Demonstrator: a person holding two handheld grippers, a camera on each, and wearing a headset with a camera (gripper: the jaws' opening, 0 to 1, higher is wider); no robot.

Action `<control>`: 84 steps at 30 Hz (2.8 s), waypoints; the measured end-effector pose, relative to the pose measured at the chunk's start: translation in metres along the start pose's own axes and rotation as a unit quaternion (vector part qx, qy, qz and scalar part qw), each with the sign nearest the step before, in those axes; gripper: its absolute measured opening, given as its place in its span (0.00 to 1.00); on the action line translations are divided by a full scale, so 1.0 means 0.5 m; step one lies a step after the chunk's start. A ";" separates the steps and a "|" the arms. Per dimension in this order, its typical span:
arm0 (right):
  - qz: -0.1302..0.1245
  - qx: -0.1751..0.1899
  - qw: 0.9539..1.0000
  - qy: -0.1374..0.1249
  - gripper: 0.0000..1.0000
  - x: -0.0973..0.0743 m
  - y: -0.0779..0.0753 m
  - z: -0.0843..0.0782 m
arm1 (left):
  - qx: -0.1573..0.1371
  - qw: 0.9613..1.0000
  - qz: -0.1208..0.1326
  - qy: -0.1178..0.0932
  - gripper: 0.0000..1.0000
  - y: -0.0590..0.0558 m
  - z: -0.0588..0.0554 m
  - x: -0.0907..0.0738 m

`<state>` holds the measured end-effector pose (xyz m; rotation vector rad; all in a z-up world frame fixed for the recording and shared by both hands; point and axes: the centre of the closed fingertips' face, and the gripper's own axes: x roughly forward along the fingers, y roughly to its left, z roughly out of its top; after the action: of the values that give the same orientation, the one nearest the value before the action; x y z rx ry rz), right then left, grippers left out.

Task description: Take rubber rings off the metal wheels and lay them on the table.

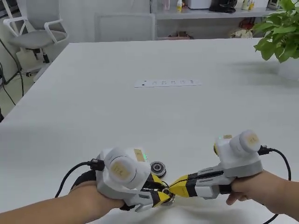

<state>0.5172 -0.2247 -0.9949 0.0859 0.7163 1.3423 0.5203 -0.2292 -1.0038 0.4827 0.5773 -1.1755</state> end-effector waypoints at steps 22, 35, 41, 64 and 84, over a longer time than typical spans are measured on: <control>0.008 -0.007 1.000 -0.016 0.00 -0.010 0.018 0.036 | -0.028 0.999 -0.017 -0.035 0.33 -0.013 0.036 -0.072; 0.016 -0.013 0.999 -0.024 0.00 -0.002 0.035 0.067 | -0.031 0.999 0.009 -0.040 0.45 0.014 0.018 -0.139; 0.011 -0.012 1.000 -0.026 0.00 0.011 0.035 0.085 | -0.047 0.997 0.024 -0.048 0.51 0.029 0.009 -0.170; -0.009 0.007 1.000 -0.008 0.00 0.091 0.012 0.100 | -0.098 0.990 0.084 -0.064 0.63 0.074 -0.049 -0.247; -0.037 0.044 0.998 0.027 0.00 0.129 -0.009 0.056 | -0.123 0.983 0.114 -0.071 0.66 0.093 -0.077 -0.261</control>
<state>0.5388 -0.1582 -1.0022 0.0920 0.8169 1.2475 0.5222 -0.0976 -0.9457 0.2443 0.5213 -0.8979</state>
